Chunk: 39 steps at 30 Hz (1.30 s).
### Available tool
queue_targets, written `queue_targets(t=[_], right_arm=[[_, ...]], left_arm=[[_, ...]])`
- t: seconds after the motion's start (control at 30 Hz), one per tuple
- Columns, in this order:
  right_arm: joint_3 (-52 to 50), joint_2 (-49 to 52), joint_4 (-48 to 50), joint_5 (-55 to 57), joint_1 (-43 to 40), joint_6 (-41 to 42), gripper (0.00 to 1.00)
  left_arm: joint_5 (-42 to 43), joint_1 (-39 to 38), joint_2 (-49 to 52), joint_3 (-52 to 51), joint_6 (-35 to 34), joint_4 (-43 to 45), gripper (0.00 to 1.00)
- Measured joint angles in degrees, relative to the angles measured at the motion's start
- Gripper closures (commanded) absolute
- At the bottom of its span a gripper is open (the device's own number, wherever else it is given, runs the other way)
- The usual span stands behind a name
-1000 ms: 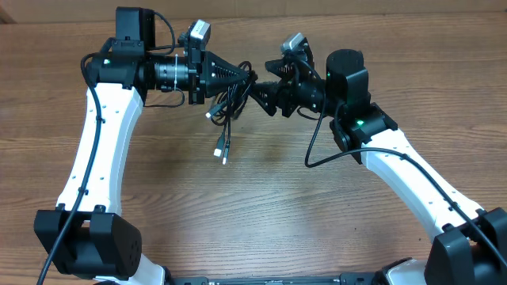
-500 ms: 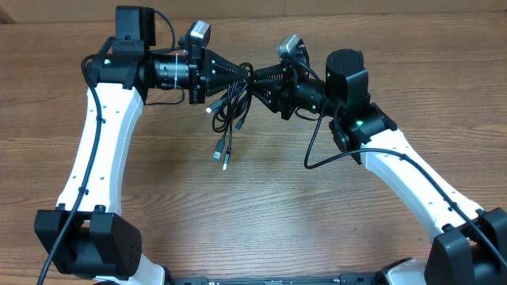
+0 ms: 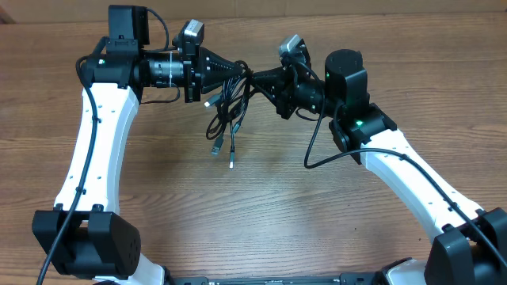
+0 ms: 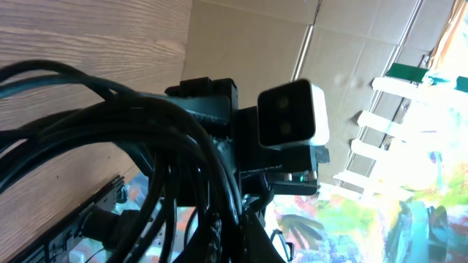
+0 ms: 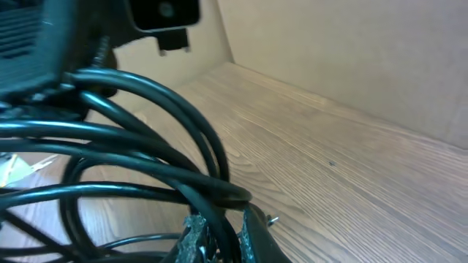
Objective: Untangle cables
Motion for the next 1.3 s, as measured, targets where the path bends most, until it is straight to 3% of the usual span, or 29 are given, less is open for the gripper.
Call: queue_targets(t=[0.53, 1.03, 1.3], right_arm=[[0.0, 0.0, -5.2, 19.9, -1.8, 5.5, 0.90], [0.0, 0.0, -12.7, 22.5, -13.5, 13.5, 0.92], [0.0, 0.0, -15.2, 22.2, -14.6, 14.1, 0.93]], left_arm=[[-0.4, 0.0, 0.0, 0.0, 0.0, 0.1, 0.96], [-1.7, -0.1, 0.0, 0.0, 0.1, 0.4, 0.96], [-1.8, -0.5, 0.0, 0.0, 1.2, 0.4, 0.96]])
